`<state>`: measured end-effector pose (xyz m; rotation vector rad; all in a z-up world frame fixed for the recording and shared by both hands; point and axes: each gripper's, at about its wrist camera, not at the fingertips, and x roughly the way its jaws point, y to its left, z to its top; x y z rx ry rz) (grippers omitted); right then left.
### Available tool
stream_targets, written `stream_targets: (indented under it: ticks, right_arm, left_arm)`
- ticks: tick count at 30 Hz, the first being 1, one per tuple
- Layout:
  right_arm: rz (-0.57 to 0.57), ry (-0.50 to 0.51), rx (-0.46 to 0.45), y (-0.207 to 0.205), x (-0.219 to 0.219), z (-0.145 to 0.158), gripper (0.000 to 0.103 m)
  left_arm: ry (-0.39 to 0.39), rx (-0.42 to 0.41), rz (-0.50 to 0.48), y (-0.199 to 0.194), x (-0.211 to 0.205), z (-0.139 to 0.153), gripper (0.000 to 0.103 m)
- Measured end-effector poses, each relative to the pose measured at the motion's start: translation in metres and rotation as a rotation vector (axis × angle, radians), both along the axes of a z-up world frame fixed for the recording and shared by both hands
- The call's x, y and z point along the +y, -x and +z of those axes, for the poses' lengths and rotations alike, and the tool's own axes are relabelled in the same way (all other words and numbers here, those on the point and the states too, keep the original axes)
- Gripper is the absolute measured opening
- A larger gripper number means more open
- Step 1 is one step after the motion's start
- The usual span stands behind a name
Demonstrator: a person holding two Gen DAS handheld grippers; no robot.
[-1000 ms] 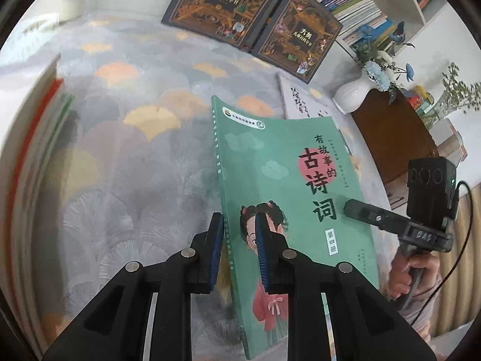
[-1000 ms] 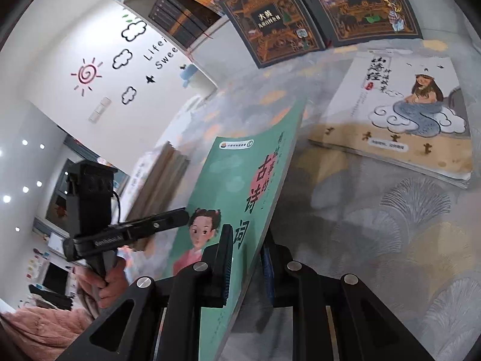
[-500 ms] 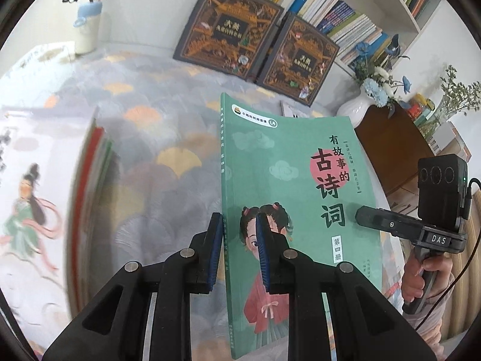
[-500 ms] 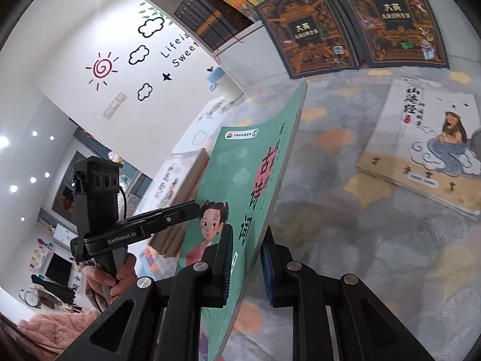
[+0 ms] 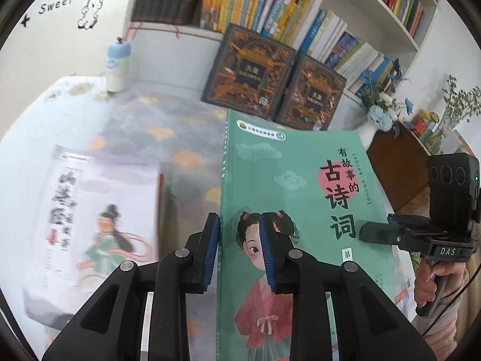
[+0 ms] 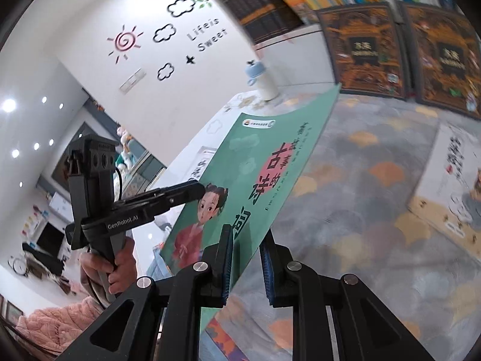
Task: Organize books
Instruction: 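Carry the green book to the white table and lower it onto the stack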
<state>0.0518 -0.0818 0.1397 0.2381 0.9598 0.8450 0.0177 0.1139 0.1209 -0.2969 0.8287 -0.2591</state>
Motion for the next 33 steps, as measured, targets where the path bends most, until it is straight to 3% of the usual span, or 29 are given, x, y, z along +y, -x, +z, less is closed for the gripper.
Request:
stream_targets:
  ticks: [8, 16, 24, 33]
  right_arm:
    - [0.071, 0.022, -0.034, -0.010, 0.056, 0.017, 0.018]
    - [0.166, 0.026, -0.028, -0.022, 0.124, 0.014, 0.019]
    - [0.230, 0.032, 0.032, -0.044, 0.179, -0.014, 0.019]
    - [0.249, 0.155, 0.021, -0.051, 0.216, -0.052, 0.020]
  left_arm:
    - [0.024, -0.055, 0.061, 0.010, 0.057, 0.021, 0.025]
    - [0.014, -0.093, 0.142, 0.017, 0.112, 0.030, 0.028]
    - [0.052, -0.058, 0.233, 0.020, 0.169, 0.005, 0.028]
    - [0.051, 0.011, 0.257, 0.016, 0.183, -0.036, 0.028]
